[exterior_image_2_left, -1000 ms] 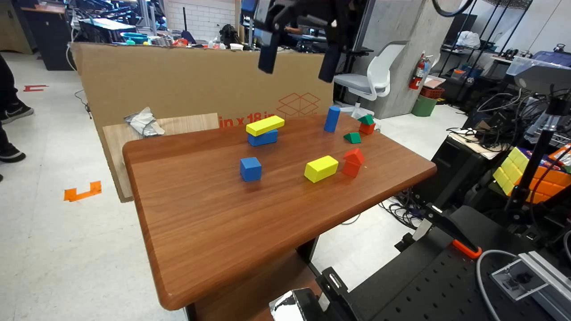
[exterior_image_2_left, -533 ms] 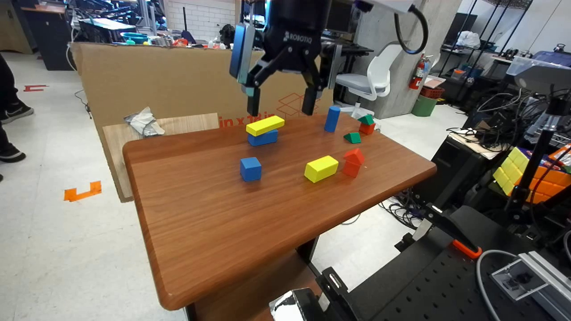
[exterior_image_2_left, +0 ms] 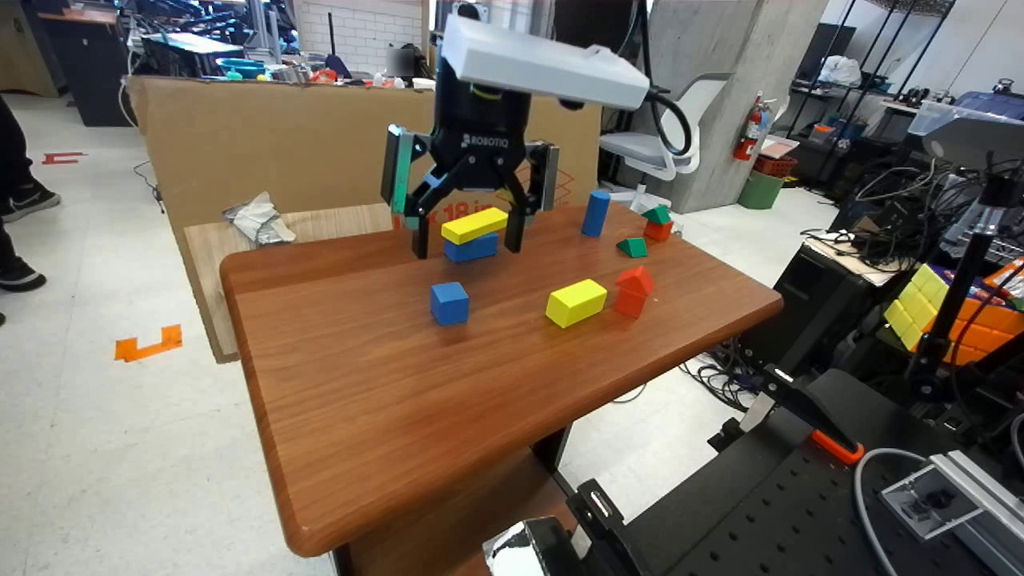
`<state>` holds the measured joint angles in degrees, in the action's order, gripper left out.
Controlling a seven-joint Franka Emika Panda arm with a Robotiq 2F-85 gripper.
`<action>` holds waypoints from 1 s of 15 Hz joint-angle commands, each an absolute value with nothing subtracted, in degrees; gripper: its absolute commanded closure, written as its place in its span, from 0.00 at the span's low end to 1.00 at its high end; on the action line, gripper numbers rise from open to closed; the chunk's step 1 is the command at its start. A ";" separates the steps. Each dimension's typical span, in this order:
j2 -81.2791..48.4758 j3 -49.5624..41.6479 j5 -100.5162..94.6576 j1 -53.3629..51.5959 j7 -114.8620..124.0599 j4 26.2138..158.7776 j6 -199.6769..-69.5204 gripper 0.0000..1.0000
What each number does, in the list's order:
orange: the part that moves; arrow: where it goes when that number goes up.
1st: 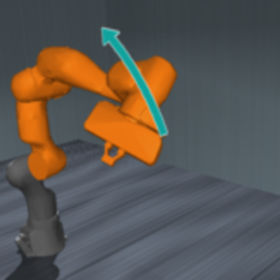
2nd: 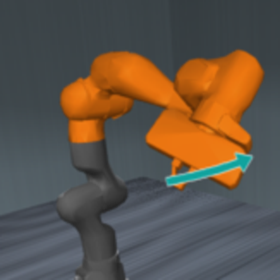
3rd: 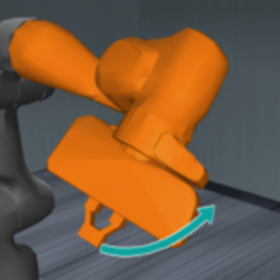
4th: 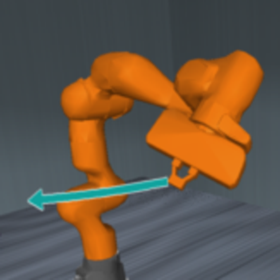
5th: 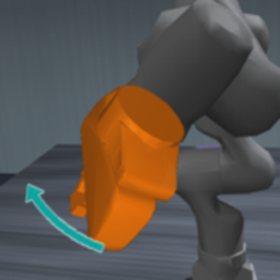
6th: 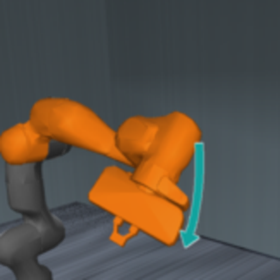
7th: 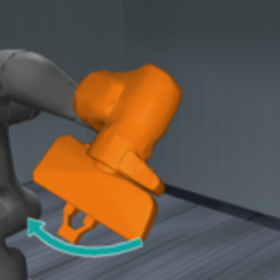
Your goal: Put one blue block on top of the yellow block on the front left side of the table.
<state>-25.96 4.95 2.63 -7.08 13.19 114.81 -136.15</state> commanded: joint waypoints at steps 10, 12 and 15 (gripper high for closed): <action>-36.20 2.15 0.03 -12.54 16.08 106.11 -134.52 0.42; -35.67 2.42 0.39 -12.65 15.95 106.56 -134.73 0.58; -33.86 3.10 1.53 -12.39 15.67 107.95 -135.09 0.80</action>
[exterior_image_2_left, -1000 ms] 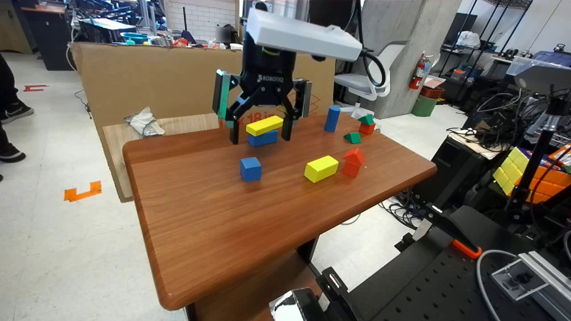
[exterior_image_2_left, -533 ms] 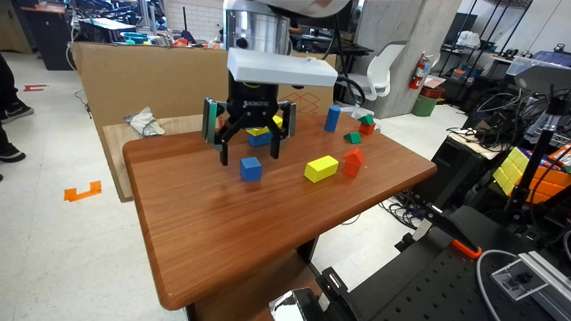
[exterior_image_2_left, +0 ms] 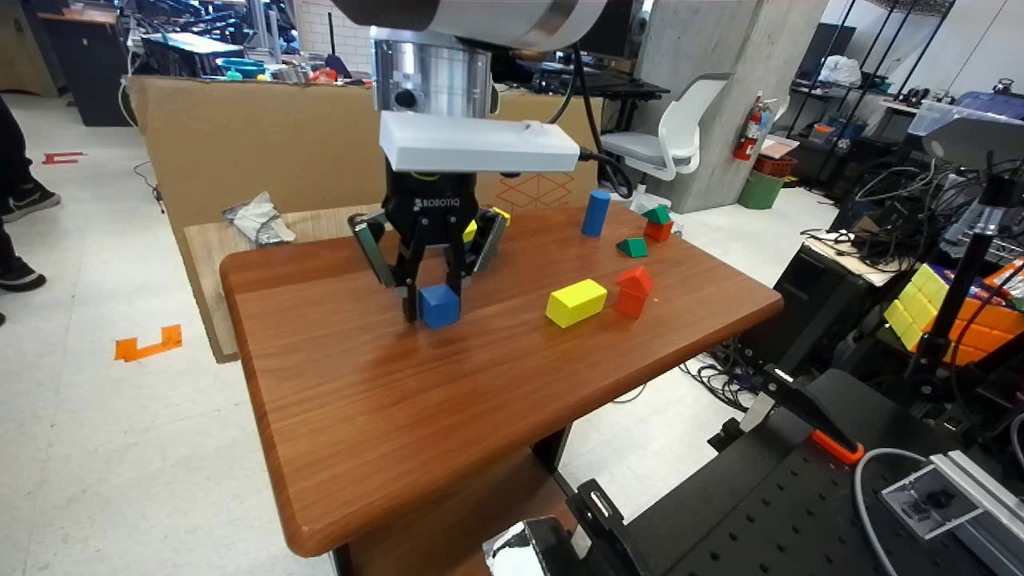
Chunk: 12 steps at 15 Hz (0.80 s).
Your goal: Put one blue block on top of the yellow block on the front left side of the table.
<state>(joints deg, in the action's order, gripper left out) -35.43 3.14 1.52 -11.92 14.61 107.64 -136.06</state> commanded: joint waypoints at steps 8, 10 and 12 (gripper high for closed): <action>-20.70 4.98 3.15 -11.68 14.42 118.22 -135.14 0.92; -16.80 5.25 2.90 -11.24 13.60 121.42 -134.63 0.92; -13.77 4.93 2.63 -10.48 12.83 124.06 -134.90 0.92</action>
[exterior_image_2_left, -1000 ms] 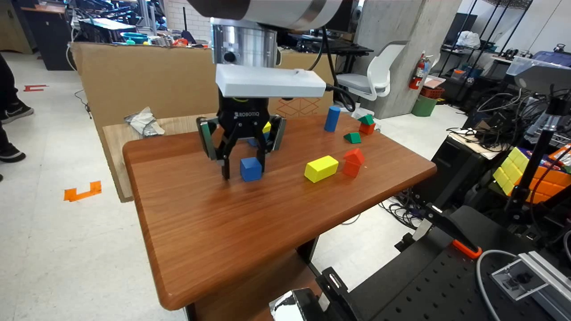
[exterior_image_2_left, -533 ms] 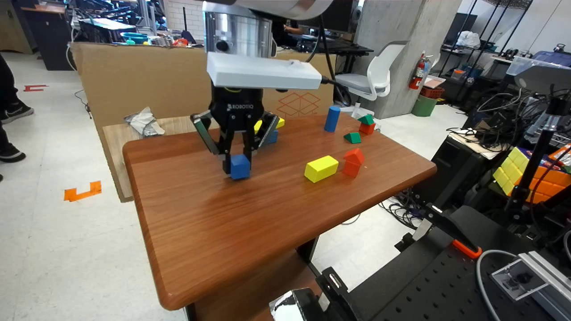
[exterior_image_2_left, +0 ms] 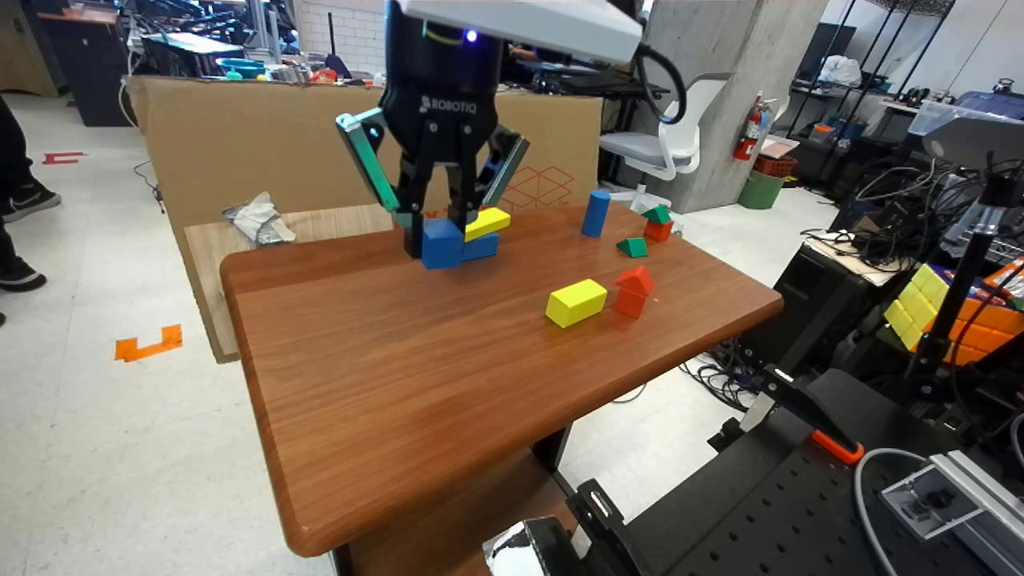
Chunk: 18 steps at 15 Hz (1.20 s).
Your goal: Put one blue block on top of the yellow block on the front left side of the table.
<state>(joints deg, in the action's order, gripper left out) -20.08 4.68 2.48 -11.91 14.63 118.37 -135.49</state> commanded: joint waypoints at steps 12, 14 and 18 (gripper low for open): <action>-15.01 1.22 -1.00 -2.66 2.50 123.72 -129.14 0.92; -16.36 0.97 -2.82 -3.09 3.13 123.78 -128.50 0.92; -18.55 0.75 -5.20 -3.18 3.27 123.02 -129.20 0.92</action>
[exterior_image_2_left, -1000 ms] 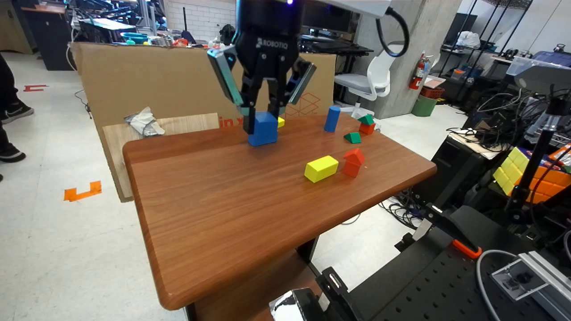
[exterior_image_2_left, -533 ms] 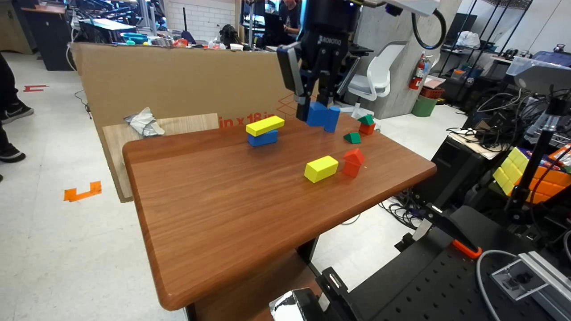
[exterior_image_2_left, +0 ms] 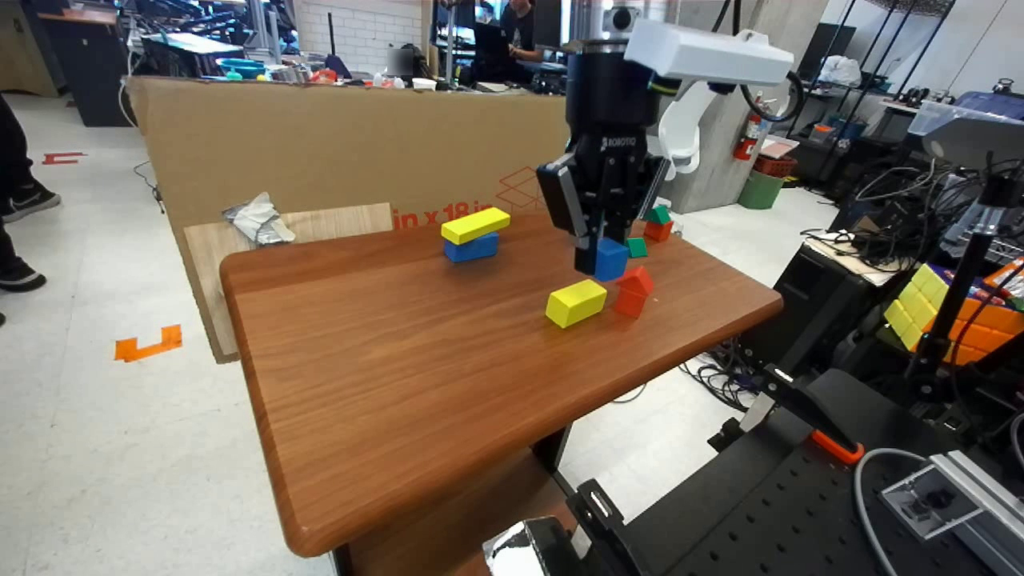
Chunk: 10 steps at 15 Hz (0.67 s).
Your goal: Put one blue block on top of the yellow block on the front left side of the table.
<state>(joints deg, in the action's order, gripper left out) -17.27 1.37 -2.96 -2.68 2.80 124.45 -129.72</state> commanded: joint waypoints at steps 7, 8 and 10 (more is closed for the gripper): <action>-19.52 0.43 -6.55 -3.42 4.11 122.25 -133.51 0.92; -19.80 0.34 -6.85 -3.40 4.20 122.09 -133.98 0.92; -20.61 0.14 -7.33 -3.41 4.73 121.55 -134.27 0.92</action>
